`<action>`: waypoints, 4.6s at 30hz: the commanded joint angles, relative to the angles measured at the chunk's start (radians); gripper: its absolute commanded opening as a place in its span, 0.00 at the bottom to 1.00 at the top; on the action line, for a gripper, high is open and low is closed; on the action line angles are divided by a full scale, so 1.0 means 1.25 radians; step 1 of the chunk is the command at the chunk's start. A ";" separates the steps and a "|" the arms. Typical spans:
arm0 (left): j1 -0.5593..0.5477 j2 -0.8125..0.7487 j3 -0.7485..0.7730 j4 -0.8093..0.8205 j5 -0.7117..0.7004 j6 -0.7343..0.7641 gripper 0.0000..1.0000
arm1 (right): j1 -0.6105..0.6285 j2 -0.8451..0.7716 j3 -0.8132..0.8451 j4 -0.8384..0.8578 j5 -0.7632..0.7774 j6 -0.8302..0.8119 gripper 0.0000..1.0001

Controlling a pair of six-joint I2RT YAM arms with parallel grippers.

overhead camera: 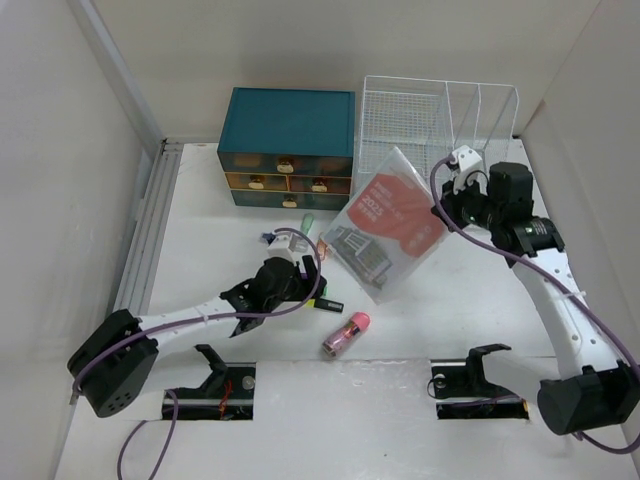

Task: Organize the desk

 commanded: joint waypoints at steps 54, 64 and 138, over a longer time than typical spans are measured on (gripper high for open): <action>0.210 0.085 0.143 0.614 0.771 0.164 0.68 | 0.113 -0.111 0.277 -0.113 -0.082 -0.239 0.00; 0.210 0.129 0.175 0.640 0.781 0.155 0.04 | 0.122 -0.089 0.292 -0.121 -0.180 -0.224 0.00; 0.210 -0.194 0.367 0.181 0.375 0.199 1.00 | -0.100 -0.073 0.207 0.429 -0.025 0.146 0.00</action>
